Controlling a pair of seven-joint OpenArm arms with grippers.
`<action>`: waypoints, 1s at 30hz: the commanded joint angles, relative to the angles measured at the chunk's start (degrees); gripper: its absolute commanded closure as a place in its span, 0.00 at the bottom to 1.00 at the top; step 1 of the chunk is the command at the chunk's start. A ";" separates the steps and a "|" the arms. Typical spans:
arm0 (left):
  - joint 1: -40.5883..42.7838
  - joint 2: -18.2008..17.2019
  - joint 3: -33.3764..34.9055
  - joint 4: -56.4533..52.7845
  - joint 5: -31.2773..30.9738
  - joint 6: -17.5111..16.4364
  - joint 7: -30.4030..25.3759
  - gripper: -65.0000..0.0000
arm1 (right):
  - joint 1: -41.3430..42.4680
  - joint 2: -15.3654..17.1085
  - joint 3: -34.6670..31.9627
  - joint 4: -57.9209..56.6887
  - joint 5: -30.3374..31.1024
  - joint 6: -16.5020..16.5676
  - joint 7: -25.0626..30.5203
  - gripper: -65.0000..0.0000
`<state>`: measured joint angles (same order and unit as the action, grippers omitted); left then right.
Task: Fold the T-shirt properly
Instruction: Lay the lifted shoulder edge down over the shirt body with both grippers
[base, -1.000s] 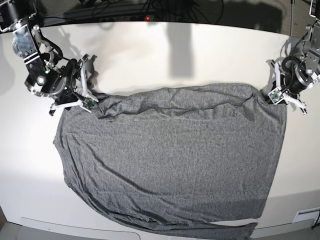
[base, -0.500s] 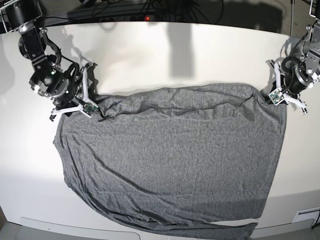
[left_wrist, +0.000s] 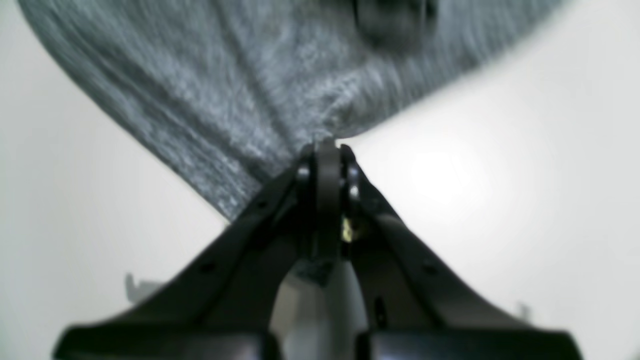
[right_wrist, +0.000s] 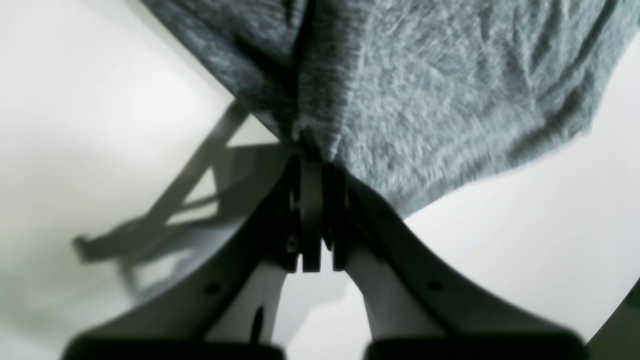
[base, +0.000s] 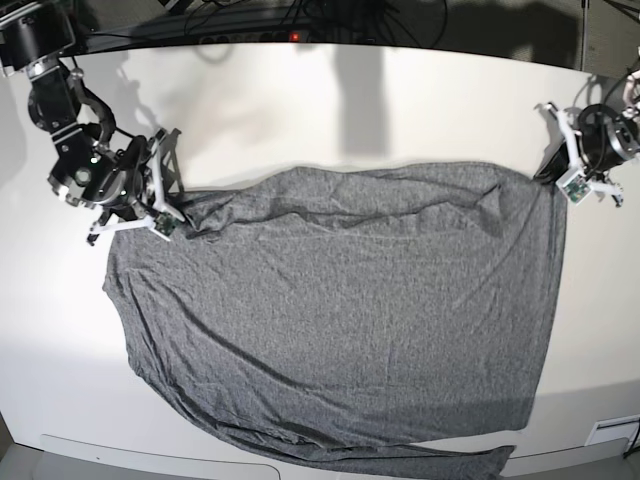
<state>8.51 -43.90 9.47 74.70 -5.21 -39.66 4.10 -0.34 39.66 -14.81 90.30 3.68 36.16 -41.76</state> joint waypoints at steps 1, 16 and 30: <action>-0.04 -2.47 -0.52 2.05 -2.45 -0.02 -0.61 1.00 | 0.79 1.92 0.57 1.97 1.81 -0.42 -0.20 1.00; -2.71 -5.33 -3.87 8.28 -8.37 8.63 3.82 1.00 | 7.04 2.69 2.10 -0.20 4.07 -0.39 1.66 1.00; -11.43 3.69 -3.80 -0.57 -5.11 16.22 0.20 1.00 | 22.71 -8.46 2.05 -20.35 2.08 -0.15 7.87 1.00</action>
<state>-1.96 -38.72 6.42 73.34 -10.13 -24.29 5.80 20.93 30.28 -13.19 69.17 6.04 36.25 -34.54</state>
